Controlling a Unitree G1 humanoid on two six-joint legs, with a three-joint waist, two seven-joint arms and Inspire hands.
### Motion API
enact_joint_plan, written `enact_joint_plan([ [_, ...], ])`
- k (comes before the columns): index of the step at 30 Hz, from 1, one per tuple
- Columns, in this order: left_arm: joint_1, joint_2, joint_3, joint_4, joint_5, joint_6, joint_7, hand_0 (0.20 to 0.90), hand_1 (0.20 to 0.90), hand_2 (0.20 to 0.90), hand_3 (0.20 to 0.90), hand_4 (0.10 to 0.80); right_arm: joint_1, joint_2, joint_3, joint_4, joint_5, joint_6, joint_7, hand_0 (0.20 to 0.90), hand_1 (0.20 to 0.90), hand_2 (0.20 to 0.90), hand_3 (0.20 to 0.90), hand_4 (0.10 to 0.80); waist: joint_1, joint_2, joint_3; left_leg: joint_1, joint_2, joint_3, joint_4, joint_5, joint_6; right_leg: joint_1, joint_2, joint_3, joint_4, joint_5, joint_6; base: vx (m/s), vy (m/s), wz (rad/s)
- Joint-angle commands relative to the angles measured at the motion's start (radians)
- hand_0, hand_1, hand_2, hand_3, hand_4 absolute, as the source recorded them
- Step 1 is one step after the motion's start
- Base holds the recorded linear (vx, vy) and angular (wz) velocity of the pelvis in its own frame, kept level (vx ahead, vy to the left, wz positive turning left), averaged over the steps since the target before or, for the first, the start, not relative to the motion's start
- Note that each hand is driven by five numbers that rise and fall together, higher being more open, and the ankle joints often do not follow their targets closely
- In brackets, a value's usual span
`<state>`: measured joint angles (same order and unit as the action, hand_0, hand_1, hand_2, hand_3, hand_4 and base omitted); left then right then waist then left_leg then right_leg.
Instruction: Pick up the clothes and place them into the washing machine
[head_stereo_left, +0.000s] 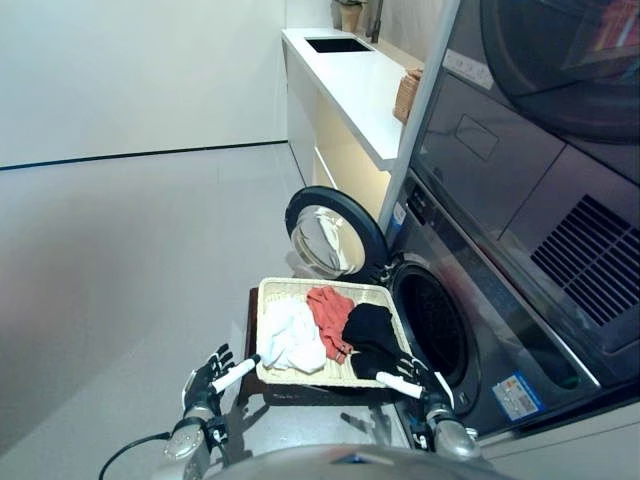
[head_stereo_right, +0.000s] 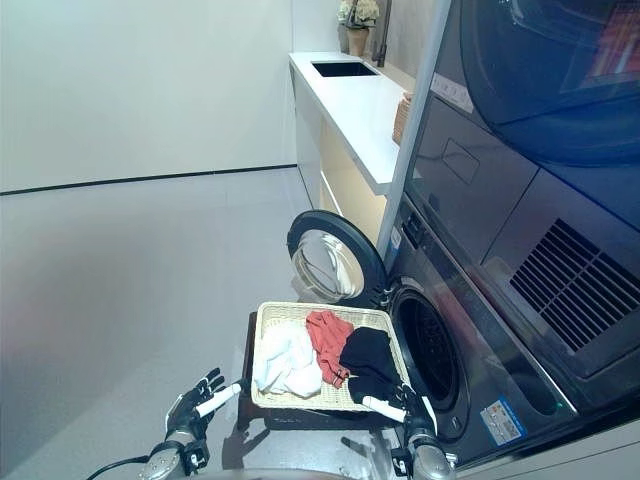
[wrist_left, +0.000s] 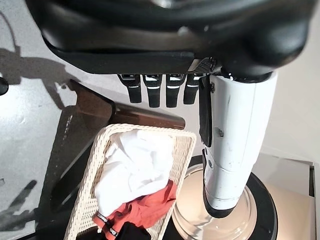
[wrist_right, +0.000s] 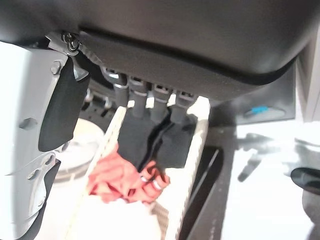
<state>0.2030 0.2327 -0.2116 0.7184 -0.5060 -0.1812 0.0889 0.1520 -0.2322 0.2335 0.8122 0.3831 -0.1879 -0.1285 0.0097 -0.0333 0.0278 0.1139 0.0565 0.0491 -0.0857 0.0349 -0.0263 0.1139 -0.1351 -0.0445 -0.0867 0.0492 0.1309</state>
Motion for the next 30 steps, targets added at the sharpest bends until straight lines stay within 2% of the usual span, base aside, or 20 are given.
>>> enact_joint_plan([
  [1,-0.108,0.008,0.014,0.015,0.009,-0.065,-0.008,0.900,0.900,0.900,0.900,0.800,-0.108,-0.023,-0.025,-0.031,0.014,-0.062,0.005,0.900,0.900,0.900,0.900,0.800,0.002,0.016,0.019,-0.006,-0.018,-0.052,-0.002,-0.046,-0.019,-0.042,0.031,-0.061,-0.001,0.038,-0.005,0.000,0.000,0.00],
  [11,-0.108,0.003,0.020,0.014,-0.003,-0.067,-0.005,0.900,0.900,0.900,0.900,0.800,-0.105,-0.022,-0.025,-0.033,0.016,-0.064,0.004,0.900,0.900,0.900,0.900,0.800,0.001,0.015,0.021,-0.006,-0.020,-0.053,-0.002,-0.048,-0.018,-0.042,0.028,-0.060,-0.001,0.038,-0.003,0.000,0.000,0.00],
  [19,-0.105,0.007,0.017,0.026,0.023,-0.056,-0.009,0.900,0.900,0.900,0.900,0.800,-0.100,-0.023,-0.026,-0.031,0.011,-0.053,0.014,0.900,0.900,0.900,0.900,0.800,-0.007,0.023,0.024,0.021,-0.032,-0.042,-0.002,-0.062,0.004,-0.053,0.009,-0.031,0.077,0.016,-0.009,0.010,0.018,0.00],
  [22,-0.106,0.010,0.019,0.025,0.024,-0.056,-0.007,0.900,0.900,0.900,0.900,0.800,-0.101,-0.023,-0.025,-0.036,0.009,-0.051,0.014,0.900,0.900,0.900,0.900,0.800,-0.009,0.025,0.028,0.025,-0.032,-0.042,-0.002,-0.057,0.003,-0.053,0.012,-0.024,0.081,0.010,-0.011,0.010,0.006,0.00],
  [30,-0.102,0.005,0.024,0.035,0.018,-0.045,-0.009,0.900,0.900,0.900,0.900,0.800,-0.091,-0.021,-0.027,-0.034,0.002,-0.047,0.014,0.900,0.900,0.900,0.900,0.800,-0.006,0.021,0.021,0.035,-0.018,-0.050,-0.002,-0.057,-0.006,-0.036,0.018,-0.048,0.082,-0.003,-0.011,0.025,-0.006,0.00],
])
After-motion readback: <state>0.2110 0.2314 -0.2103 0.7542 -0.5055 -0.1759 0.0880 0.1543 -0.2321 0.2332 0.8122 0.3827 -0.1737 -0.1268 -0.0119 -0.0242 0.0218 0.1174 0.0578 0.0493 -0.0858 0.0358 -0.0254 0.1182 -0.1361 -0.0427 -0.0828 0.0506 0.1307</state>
